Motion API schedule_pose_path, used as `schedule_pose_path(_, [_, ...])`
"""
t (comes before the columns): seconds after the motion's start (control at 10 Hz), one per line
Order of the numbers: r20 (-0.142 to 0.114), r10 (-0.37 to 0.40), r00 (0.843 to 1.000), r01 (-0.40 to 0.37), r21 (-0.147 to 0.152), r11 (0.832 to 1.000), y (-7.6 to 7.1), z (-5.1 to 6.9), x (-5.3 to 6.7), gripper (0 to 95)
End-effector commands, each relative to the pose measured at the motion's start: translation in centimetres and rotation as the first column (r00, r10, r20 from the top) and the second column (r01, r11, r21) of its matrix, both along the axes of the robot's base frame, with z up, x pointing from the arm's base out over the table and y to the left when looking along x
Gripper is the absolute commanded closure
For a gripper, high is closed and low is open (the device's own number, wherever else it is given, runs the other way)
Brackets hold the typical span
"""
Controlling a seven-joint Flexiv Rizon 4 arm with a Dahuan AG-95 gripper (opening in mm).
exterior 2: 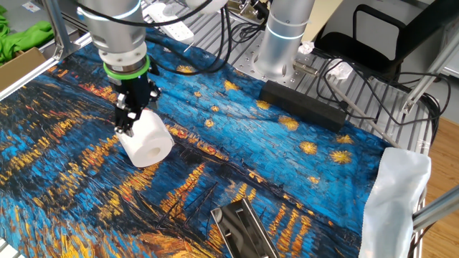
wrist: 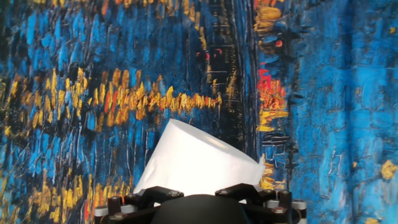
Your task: Put the toilet paper on its holder
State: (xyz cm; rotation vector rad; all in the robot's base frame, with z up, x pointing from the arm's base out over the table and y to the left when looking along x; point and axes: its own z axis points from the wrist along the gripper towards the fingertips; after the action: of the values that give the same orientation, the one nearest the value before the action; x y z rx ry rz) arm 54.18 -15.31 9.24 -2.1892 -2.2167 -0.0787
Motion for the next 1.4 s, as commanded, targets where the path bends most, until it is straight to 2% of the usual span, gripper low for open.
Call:
schedule_pose_path(0.1, [0.005, -0.005, 1.000, 0.005, 0.003, 1.000, 0.0, -0.3, -0.1, 0.0])
schedule_pose_path(0.2, [0.005, -0.010, 1.000, 0.010, 0.006, 1.000, 0.0, -0.5, -0.1, 0.0])
schedule_pose_path(0.5, [0.026, -0.096, 0.995, 0.096, 0.008, 0.995, -0.1, -0.9, -0.1, 0.0])
schedule_pose_path(0.8, [0.036, -0.230, 0.973, 0.229, 0.029, 0.973, -0.2, -1.2, 0.0, 0.0])
schedule_pose_path(1.2, [0.031, -0.316, 0.948, 0.314, 0.052, 0.948, -0.8, -2.3, 0.6, 0.0])
schedule_pose_path(1.4, [0.027, -0.334, 0.942, 0.331, 0.066, 0.941, -1.1, -2.7, 0.8, 0.0])
